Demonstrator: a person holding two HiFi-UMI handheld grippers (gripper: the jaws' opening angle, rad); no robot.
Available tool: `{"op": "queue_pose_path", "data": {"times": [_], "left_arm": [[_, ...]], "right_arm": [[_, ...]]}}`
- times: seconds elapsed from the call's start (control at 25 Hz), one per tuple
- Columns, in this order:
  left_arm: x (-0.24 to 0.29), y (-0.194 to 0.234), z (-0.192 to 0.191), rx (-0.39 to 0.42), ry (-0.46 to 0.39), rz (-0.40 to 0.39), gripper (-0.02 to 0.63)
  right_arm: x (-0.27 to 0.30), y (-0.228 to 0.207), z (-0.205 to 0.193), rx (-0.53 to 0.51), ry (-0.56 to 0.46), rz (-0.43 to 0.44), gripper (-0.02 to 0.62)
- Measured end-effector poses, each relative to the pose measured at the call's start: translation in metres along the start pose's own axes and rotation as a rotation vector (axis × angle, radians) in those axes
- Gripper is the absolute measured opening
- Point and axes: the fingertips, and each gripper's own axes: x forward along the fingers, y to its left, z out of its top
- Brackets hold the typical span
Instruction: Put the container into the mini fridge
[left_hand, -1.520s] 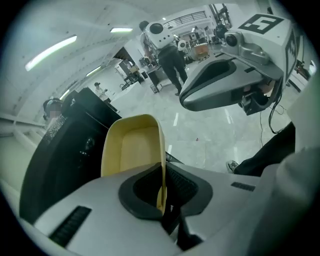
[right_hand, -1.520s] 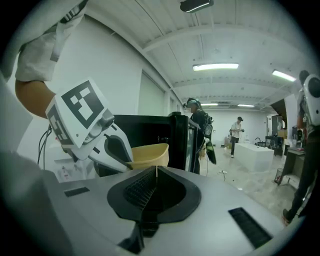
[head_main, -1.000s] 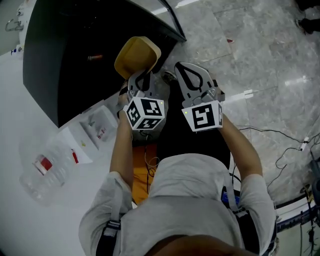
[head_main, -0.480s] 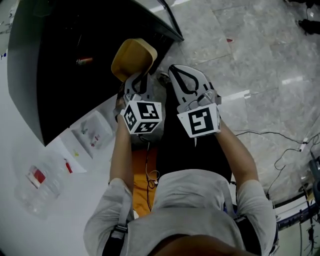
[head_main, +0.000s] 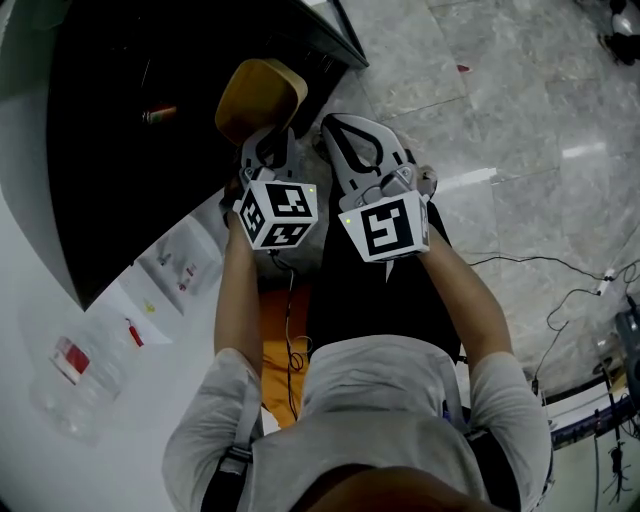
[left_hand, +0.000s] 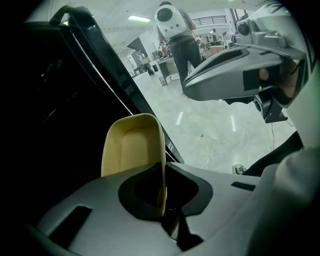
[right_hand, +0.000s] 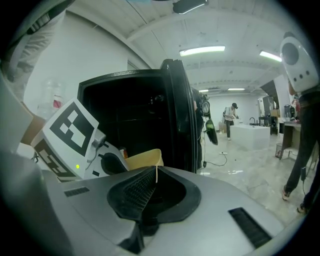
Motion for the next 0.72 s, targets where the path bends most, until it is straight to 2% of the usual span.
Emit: {"op": "queue_pose_path", "data": {"times": [0.24, 0.4, 0.72], "left_arm": [[0.020, 0.016, -0.015, -0.032, 0.031, -0.006, 0.028], [0.032, 0.023, -0.025, -0.021, 0.044, 0.005, 0.028], [0.052, 0.034, -0.037, -0.074, 0.054, -0.027, 0.028]], "right_arm": [[0.025, 0.000, 0.003, 0.027, 0.007, 0.005, 0.040], [0.038, 0.002, -0.001, 0.038, 0.025, 0.004, 0.040], [0.058, -0.004, -0.007, 0.045, 0.021, -0.023, 0.040]]}}
